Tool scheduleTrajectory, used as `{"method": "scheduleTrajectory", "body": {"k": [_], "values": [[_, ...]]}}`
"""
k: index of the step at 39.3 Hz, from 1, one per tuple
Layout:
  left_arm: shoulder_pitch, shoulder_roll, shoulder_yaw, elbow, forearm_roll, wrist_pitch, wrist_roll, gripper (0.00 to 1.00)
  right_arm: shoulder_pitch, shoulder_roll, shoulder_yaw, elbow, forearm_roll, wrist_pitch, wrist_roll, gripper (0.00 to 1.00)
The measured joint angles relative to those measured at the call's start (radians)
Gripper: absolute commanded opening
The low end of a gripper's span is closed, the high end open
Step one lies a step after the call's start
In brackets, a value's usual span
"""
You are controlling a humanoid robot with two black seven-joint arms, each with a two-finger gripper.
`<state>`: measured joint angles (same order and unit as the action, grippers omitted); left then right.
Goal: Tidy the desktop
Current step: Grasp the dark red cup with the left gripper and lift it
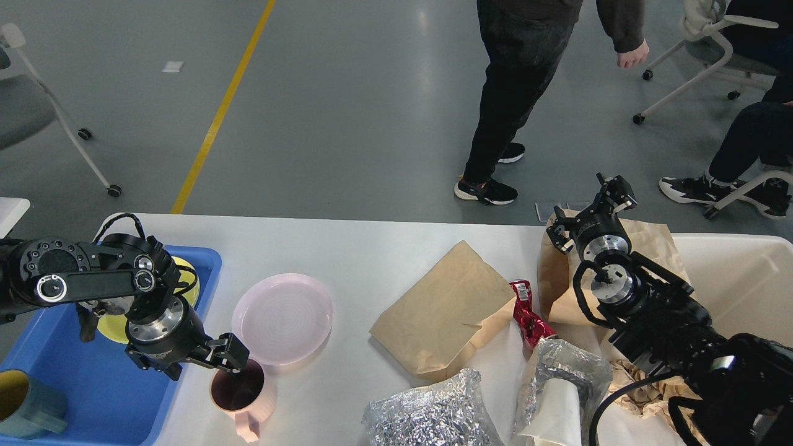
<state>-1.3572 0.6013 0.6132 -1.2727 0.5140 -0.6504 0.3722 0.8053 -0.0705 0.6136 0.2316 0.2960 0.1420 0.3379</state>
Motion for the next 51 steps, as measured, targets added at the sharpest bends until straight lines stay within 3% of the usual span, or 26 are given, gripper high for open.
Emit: {"method": "scheduleTrajectory", "body": {"k": [21,35,37,41,51], "values": [[0.045,-0.075,-0.020,0.061,0.008,-0.001,0.007,0.99,0.000,0.000,0.000,0.000,0.000,0.000,0.000,1.00],[0.052,-0.077,-0.018,0.062,0.008,-0.001,0.005,0.82,0.000,0.000,0.000,0.000,0.000,0.000,0.000,1.00],[0.057,-0.077,-0.018,0.062,0.009,-0.002,0.005,0.74,0.000,0.000,0.000,0.000,0.000,0.000,0.000,1.00],[0.060,-0.077,-0.019,0.062,0.010,-0.005,0.005,0.71,0.000,0.000,0.000,0.000,0.000,0.000,0.000,1.00],[0.061,-0.065,-0.030,0.061,0.008,-0.033,0.005,0.48,0.000,0.000,0.000,0.000,0.000,0.000,0.000,1.00]]}}
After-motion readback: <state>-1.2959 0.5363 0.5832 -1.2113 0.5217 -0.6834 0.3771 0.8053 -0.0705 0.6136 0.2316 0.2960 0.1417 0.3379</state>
